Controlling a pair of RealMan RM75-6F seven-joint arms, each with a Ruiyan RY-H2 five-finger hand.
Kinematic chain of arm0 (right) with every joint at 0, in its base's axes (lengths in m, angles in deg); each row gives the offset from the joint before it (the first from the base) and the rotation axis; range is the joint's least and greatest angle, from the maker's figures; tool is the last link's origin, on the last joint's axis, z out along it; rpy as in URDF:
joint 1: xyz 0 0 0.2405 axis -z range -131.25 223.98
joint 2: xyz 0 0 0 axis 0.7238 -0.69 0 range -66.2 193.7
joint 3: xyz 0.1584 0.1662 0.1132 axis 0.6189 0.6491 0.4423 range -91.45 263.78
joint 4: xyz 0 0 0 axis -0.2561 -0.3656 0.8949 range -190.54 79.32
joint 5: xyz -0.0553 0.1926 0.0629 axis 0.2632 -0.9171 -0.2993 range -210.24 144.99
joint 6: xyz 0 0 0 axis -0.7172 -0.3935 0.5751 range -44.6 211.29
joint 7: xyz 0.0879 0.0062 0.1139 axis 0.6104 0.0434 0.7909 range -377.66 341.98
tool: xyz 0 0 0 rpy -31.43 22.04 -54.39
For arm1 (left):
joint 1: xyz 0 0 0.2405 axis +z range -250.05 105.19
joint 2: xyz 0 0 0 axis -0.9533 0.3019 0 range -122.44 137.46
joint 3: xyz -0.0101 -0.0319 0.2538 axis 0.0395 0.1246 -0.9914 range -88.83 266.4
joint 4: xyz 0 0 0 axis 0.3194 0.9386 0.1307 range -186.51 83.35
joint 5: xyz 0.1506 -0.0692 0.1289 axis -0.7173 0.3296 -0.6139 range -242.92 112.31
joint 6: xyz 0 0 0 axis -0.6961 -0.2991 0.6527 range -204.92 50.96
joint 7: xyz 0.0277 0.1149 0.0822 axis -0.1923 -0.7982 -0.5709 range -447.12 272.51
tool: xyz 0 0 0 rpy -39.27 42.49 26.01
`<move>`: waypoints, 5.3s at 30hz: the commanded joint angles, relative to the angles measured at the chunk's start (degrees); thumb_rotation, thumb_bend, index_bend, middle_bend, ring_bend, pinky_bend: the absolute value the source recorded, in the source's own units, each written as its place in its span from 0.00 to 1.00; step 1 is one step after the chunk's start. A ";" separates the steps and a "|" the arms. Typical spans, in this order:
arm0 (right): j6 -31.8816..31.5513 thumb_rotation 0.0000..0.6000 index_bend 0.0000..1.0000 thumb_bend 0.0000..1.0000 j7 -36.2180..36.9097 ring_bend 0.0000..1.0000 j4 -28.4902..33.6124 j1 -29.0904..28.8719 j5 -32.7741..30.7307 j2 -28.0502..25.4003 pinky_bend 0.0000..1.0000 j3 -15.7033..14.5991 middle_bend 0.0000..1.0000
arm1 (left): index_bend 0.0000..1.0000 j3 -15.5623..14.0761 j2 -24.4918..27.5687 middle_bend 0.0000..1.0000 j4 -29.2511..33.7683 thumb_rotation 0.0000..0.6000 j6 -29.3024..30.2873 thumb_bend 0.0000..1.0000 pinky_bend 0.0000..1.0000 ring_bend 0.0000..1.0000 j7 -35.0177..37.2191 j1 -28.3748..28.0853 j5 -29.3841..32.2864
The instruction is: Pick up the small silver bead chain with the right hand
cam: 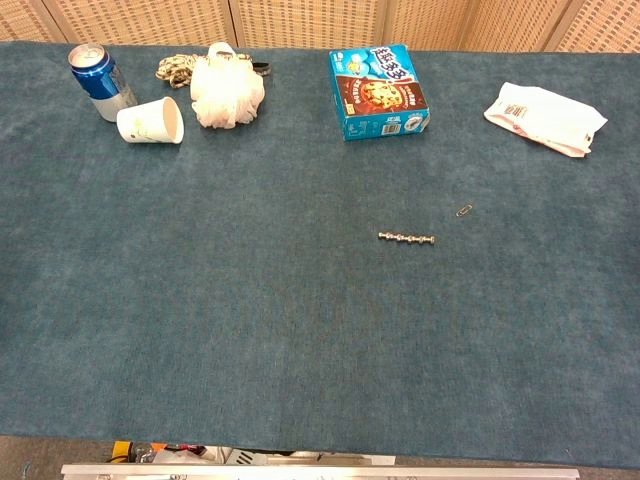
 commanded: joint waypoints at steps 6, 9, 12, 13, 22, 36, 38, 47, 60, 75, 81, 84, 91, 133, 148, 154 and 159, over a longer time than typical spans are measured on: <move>-0.36 1.00 0.39 0.14 1.34 0.36 -0.37 -0.30 0.90 0.07 0.43 0.05 0.43 | 0.08 0.12 0.15 0.14 0.43 1.00 0.44 0.32 0.03 0.14 -0.42 0.19 -0.19; -0.81 1.00 0.40 0.14 2.08 0.37 -0.72 -0.33 1.40 0.08 0.43 0.10 0.44 | 0.08 0.03 0.20 0.14 0.68 1.00 0.61 0.32 0.03 0.14 -0.72 0.34 -0.37; -1.01 1.00 0.40 0.14 2.65 0.37 -1.06 -0.39 1.74 0.16 0.43 0.05 0.44 | 0.08 -0.11 0.25 0.14 0.85 1.00 0.54 0.32 0.03 0.14 -0.91 0.47 -0.36; -1.00 1.00 0.40 0.14 2.75 0.37 -1.11 -0.41 1.83 0.16 0.43 0.02 0.44 | 0.08 -0.12 0.29 0.14 0.93 1.00 0.55 0.32 0.03 0.14 -0.99 0.50 -0.35; -1.81 1.00 0.41 0.14 3.58 0.38 -1.26 -0.33 2.98 0.02 0.43 -0.29 0.45 | 0.08 -0.05 0.55 0.14 1.55 1.00 0.43 0.32 0.03 0.14 -1.54 0.43 -0.61; 7.86 1.00 0.47 0.16 -1.98 0.78 4.04 -7.18 7.49 -1.17 0.95 -0.70 0.72 | 0.08 0.05 0.80 0.14 1.99 1.00 -1.10 0.32 0.03 0.14 -1.73 -0.72 -1.24; 9.89 1.00 0.48 0.16 -3.49 0.84 5.01 -8.53 7.35 -1.05 0.99 -0.42 0.79 | 0.08 0.00 0.90 0.14 2.06 1.00 -0.90 0.32 0.03 0.14 -1.62 -0.62 -1.34; 19.58 1.00 0.50 0.21 -10.54 0.98 6.12 -15.16 1.65 3.64 1.00 2.26 0.92 | 0.08 -0.55 1.01 0.14 1.48 1.00 0.14 0.32 0.03 0.14 -0.51 -0.02 -2.25; 29.38 1.00 0.51 0.21 -21.81 1.00 0.87 -23.92 -12.11 15.19 1.00 5.91 0.97 | 0.08 -1.20 1.06 0.14 0.86 1.00 0.59 0.32 0.03 0.14 0.33 0.38 -3.23; 35.43 1.00 0.52 0.21 -29.18 1.00 -10.47 -32.59 -27.94 27.58 1.00 5.83 0.97 | 0.08 -1.36 0.76 0.14 1.12 1.00 -0.32 0.32 0.03 0.14 -0.04 0.17 -2.99; 36.87 1.00 0.53 0.21 -30.03 1.00 -13.80 -35.32 -32.24 30.77 1.00 5.37 0.97 | 0.08 -1.27 0.79 0.14 1.06 1.00 -0.44 0.32 0.03 0.14 -0.01 0.18 -2.62; 37.27 1.00 0.53 0.21 -30.89 1.00 -15.12 -36.83 -34.56 32.22 1.00 4.99 0.97 | 0.08 -1.16 0.75 0.14 0.89 1.00 -0.32 0.32 0.03 0.14 0.20 0.23 -2.44; 37.02 1.00 0.53 0.21 -32.16 1.00 -16.60 -39.35 -37.83 34.20 1.00 4.28 0.97 | 0.08 -1.00 0.71 0.14 0.39 1.00 -0.22 0.32 0.03 0.14 0.93 0.32 -2.01; 33.46 1.00 0.56 0.25 -31.47 1.00 -15.91 -44.41 -42.76 34.99 1.00 -0.21 0.97 | 0.08 -0.77 0.58 0.13 -0.88 1.00 0.61 0.32 0.03 0.14 2.30 0.72 -1.92; 33.69 1.00 0.58 0.25 -32.40 1.00 -16.50 -45.52 -45.35 35.63 1.00 -0.94 0.97 | 0.08 -0.73 0.45 0.13 -1.08 1.00 0.81 0.32 0.03 0.14 2.52 0.83 -1.91; 33.77 1.00 0.60 0.30 -32.74 1.00 -16.67 -46.03 -46.20 36.02 1.00 -1.17 0.97 | 0.08 -0.74 0.38 0.13 -1.31 1.00 0.92 0.32 0.03 0.14 2.68 0.94 -1.85; 33.54 1.00 0.61 0.33 -32.92 1.00 -16.47 -46.22 -46.68 36.01 1.00 -1.45 0.97 | 0.08 -0.72 0.35 0.13 -1.49 1.00 1.00 0.32 0.03 0.14 2.88 0.97 -1.84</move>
